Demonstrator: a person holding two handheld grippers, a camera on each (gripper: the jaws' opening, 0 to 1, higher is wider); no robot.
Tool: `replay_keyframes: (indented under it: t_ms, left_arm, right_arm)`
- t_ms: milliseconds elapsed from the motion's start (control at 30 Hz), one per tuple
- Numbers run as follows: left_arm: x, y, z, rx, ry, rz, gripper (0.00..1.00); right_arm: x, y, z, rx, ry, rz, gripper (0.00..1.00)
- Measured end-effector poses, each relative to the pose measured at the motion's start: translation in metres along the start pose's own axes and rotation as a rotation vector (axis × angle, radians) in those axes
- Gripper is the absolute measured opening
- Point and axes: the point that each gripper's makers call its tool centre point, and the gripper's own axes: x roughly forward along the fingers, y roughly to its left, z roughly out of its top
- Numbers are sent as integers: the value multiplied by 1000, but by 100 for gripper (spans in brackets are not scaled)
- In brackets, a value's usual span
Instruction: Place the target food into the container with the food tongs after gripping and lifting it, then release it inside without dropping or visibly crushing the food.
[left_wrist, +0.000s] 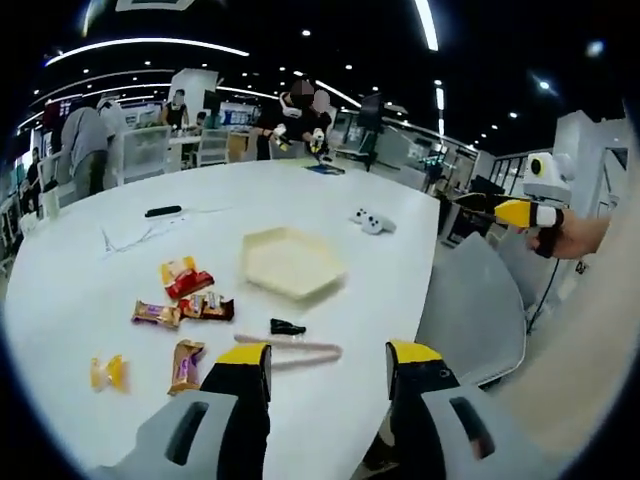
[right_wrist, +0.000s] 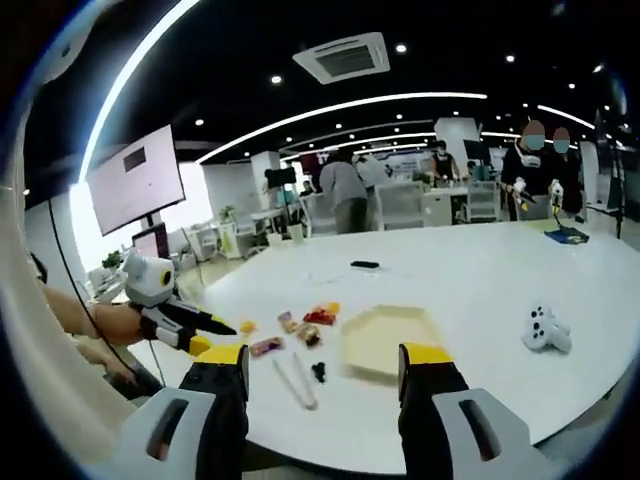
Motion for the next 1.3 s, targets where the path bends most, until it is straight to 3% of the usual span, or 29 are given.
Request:
replay_keyframes:
  t_ms: [333, 633, 767, 1067, 1300]
  left_arm:
    - [23, 9, -11, 88, 95, -41, 47]
    - [32, 28, -8, 128, 100, -1, 51]
    - [35, 33, -16, 134, 119, -3, 52]
    - [41, 29, -35, 117, 172, -26, 51]
    - [47, 26, -50, 187, 232, -60, 55]
  right_arm:
    - [-15, -2, 2, -28, -30, -53, 61]
    - [-30, -8, -11, -24, -6, -103, 61]
    - [-34, -12, -11, -8, -7, -122, 61]
    - [-27, -9, -10, -36, 4, -121, 62]
    - [-17, -1, -10, -33, 7, -95, 62]
